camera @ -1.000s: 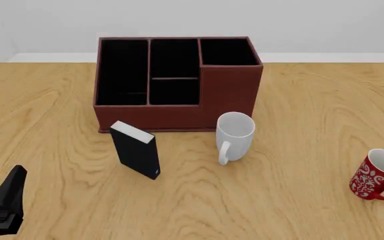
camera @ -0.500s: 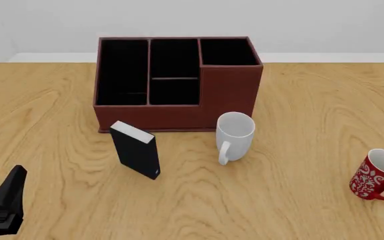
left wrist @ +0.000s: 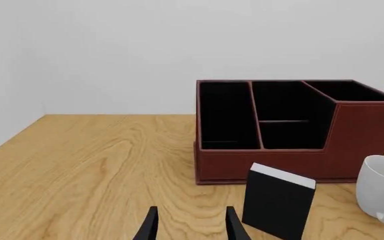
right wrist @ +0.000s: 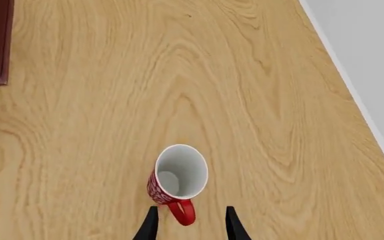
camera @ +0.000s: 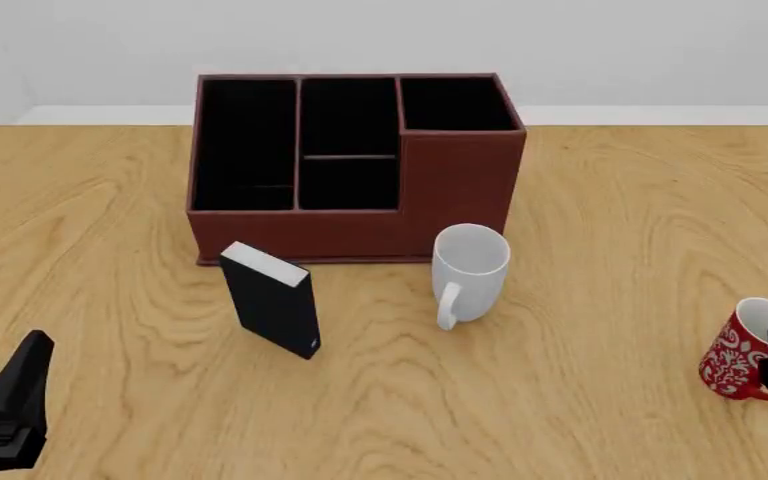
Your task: Pick up the red mug and place it to the right of the caddy.
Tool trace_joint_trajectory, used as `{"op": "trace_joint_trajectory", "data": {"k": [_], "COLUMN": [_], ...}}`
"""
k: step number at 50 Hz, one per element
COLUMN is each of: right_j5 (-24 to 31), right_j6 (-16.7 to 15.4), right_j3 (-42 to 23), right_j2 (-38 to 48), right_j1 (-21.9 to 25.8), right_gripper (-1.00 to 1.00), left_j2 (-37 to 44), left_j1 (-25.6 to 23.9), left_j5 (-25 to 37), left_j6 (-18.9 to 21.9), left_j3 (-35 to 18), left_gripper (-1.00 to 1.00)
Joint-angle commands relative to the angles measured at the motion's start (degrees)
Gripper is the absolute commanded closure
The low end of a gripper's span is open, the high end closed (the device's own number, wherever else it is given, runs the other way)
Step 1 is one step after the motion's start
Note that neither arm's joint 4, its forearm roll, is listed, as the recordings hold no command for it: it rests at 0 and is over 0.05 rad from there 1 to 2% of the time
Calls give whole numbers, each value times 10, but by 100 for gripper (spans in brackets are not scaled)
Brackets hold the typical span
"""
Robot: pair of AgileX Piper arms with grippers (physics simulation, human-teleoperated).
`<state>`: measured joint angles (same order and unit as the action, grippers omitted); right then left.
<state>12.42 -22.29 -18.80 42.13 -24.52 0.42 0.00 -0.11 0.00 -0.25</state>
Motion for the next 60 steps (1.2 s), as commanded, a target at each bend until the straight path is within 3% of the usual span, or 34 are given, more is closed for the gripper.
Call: {"op": "trace_joint_trajectory", "data": {"k": [1, 30, 60], "right_j5": [-40, -133, -188], "right_j6": [1, -7, -28], "right_j3": [15, 61, 73], "right_j2": [39, 123, 188], "right_j1": [5, -7, -21], "right_gripper": [-100, -100, -100], "left_j2": [0, 0, 0], "left_j1": [0, 0, 0], "left_j5": [0, 0, 0], "left_j6": [0, 0, 0], "left_j3": [0, 0, 0], "left_gripper": [-100, -100, -100]}}
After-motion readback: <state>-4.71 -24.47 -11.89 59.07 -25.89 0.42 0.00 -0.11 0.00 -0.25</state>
